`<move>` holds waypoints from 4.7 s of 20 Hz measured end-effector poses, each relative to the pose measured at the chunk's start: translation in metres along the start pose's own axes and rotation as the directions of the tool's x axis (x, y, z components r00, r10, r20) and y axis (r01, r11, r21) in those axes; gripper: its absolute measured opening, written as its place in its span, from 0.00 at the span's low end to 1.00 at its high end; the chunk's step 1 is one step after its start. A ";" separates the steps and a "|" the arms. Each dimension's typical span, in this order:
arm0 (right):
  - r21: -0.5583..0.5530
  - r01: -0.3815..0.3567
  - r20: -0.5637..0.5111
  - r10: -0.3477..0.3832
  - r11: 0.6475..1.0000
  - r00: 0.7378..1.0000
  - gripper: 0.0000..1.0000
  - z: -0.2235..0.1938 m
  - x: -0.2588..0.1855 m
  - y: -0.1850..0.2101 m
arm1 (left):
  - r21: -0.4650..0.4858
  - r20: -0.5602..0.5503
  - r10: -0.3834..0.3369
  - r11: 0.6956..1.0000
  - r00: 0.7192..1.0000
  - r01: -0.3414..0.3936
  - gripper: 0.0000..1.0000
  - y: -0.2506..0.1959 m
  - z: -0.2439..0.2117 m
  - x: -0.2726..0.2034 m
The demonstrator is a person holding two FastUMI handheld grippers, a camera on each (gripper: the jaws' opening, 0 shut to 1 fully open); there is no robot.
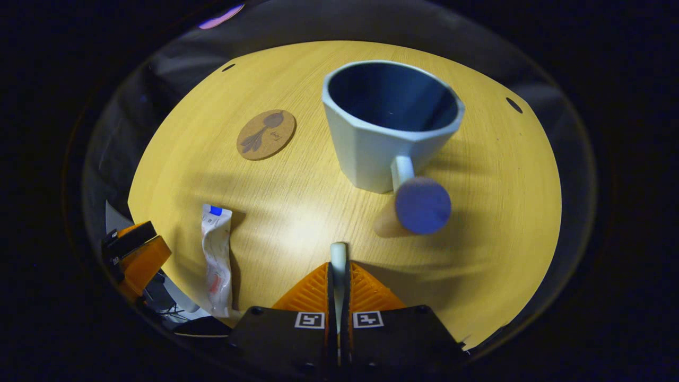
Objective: Put the toothbrush and toothpaste on the desktop into the cup, then pick up the cup and place it on the coaster on the desktop.
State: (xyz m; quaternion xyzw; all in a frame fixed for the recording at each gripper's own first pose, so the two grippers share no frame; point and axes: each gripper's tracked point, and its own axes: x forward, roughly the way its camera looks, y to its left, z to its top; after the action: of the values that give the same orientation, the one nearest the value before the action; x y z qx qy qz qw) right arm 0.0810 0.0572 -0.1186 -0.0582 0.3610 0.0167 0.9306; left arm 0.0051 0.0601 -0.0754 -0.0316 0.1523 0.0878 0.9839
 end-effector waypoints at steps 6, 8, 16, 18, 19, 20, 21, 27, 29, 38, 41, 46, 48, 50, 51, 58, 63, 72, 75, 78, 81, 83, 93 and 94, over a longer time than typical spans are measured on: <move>0.105 0.017 0.022 -0.019 0.994 1.000 0.05 -0.019 -0.017 -0.021 | 0.012 -0.086 -0.044 0.999 0.995 0.045 0.95 -0.030 0.002 0.012; 0.156 0.018 0.034 -0.023 0.988 0.999 0.05 -0.020 -0.022 -0.032 | 0.012 -0.107 -0.061 0.998 0.992 0.062 0.95 -0.040 0.004 0.018; 0.294 0.064 0.075 -0.090 0.954 0.993 0.05 -0.023 -0.043 -0.087 | 0.022 -0.249 -0.028 0.999 0.968 0.034 0.93 -0.055 -0.002 0.049; 0.322 0.064 0.084 -0.096 0.944 0.992 0.05 -0.024 -0.045 -0.094 | 0.025 -0.268 -0.013 0.999 0.963 0.020 0.94 -0.054 -0.003 0.055; 0.335 0.065 0.089 -0.100 0.940 0.991 0.05 -0.024 -0.046 -0.098 | 0.023 -0.280 -0.001 1.000 0.960 0.008 0.84 -0.053 -0.003 0.058; 0.345 0.065 0.096 -0.104 0.936 0.990 0.05 -0.024 -0.048 -0.102 | 0.018 -0.295 0.003 1.000 0.955 0.003 0.77 -0.054 -0.006 0.061; 0.353 0.063 0.100 -0.105 0.933 0.989 0.05 -0.023 -0.051 -0.104 | 0.016 -0.310 0.005 1.000 0.951 0.000 0.69 -0.054 -0.008 0.061; 0.376 0.069 0.114 -0.120 0.924 0.986 0.05 -0.018 -0.054 -0.117 | 0.042 -0.336 0.041 0.999 0.941 -0.028 0.39 -0.058 -0.013 0.067; 0.367 0.071 0.120 -0.123 0.928 0.985 0.05 -0.013 -0.055 -0.118 | 0.028 -0.335 0.035 0.999 0.942 -0.027 0.27 -0.060 -0.012 0.065; 0.377 0.082 0.197 -0.167 0.923 0.966 0.05 0.011 -0.064 -0.124 | -0.001 -0.304 -0.008 1.000 0.953 0.008 0.06 -0.062 -0.011 0.062; 0.400 0.054 0.297 -0.185 0.915 0.937 0.05 0.032 -0.079 -0.123 | -0.028 -0.259 -0.054 0.998 0.964 0.049 0.05 -0.062 0.001 0.059; 0.413 0.024 0.484 -0.242 0.910 0.841 0.05 0.079 -0.124 -0.131 | -0.028 -0.108 -0.069 0.997 0.992 0.067 0.02 -0.067 0.033 0.043; 0.421 0.011 0.547 -0.263 0.907 0.795 0.05 0.098 -0.140 -0.134 | -0.030 -0.055 -0.086 0.996 0.995 0.085 0.01 -0.070 0.048 0.035; 0.409 0.000 0.601 -0.269 0.913 0.752 0.05 0.116 -0.157 -0.134 | -0.028 0.012 -0.108 0.994 0.994 0.109 0.01 -0.075 0.066 0.028; 0.398 -0.022 0.631 -0.257 0.917 0.732 0.05 0.126 -0.164 -0.131 | -0.025 0.044 -0.117 0.993 0.992 0.118 0.01 -0.077 0.075 0.024; 0.268 -0.131 0.782 -0.137 0.954 0.608 0.05 0.189 -0.200 -0.096 | 0.020 0.253 -0.153 0.988 0.955 0.153 0.01 -0.094 0.124 0.001; 0.225 -0.229 0.845 -0.073 0.947 0.529 0.05 0.228 -0.202 -0.087 | 0.072 0.362 -0.140 0.990 0.922 0.122 0.00 -0.089 0.147 -0.019; 0.073 -0.190 0.870 0.031 0.979 0.493 0.06 0.247 -0.153 -0.061 | 0.059 0.513 -0.100 0.995 0.852 0.082 0.00 -0.085 0.172 -0.042; 0.056 -0.178 0.856 0.045 0.983 0.515 0.06 0.240 -0.137 -0.058 | 0.039 0.538 -0.100 0.995 0.837 0.094 0.01 -0.087 0.177 -0.042; 0.036 -0.183 0.841 0.069 0.982 0.536 0.13 0.228 -0.132 -0.057 | 0.058 0.547 -0.121 0.993 0.828 0.106 0.01 -0.094 0.181 -0.042; 0.041 -0.190 0.850 0.066 0.981 0.522 0.35 0.220 -0.143 -0.063 | 0.083 0.567 -0.157 0.988 0.808 0.134 0.01 -0.108 0.188 -0.043; 0.066 -0.176 0.849 0.038 0.982 0.527 0.77 0.212 -0.151 -0.075 | 0.106 0.579 -0.195 0.981 0.791 0.164 0.00 -0.122 0.193 -0.044; 0.255 -0.084 0.809 -0.165 0.963 0.564 0.99 0.138 -0.176 -0.159 | 0.259 0.605 -0.387 0.922 0.696 0.287 0.00 -0.212 0.221 -0.040; 0.271 -0.074 0.800 -0.181 0.960 0.572 0.99 0.127 -0.175 -0.165 | 0.279 0.607 -0.405 0.914 0.684 0.294 0.00 -0.220 0.223 -0.039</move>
State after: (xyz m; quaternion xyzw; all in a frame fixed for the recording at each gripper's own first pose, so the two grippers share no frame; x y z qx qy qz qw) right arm 0.0489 -0.0898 0.1084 0.0745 -0.1131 -0.0370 0.9901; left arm 0.0745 -0.1421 0.1569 0.0508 -0.2030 -0.1089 0.9718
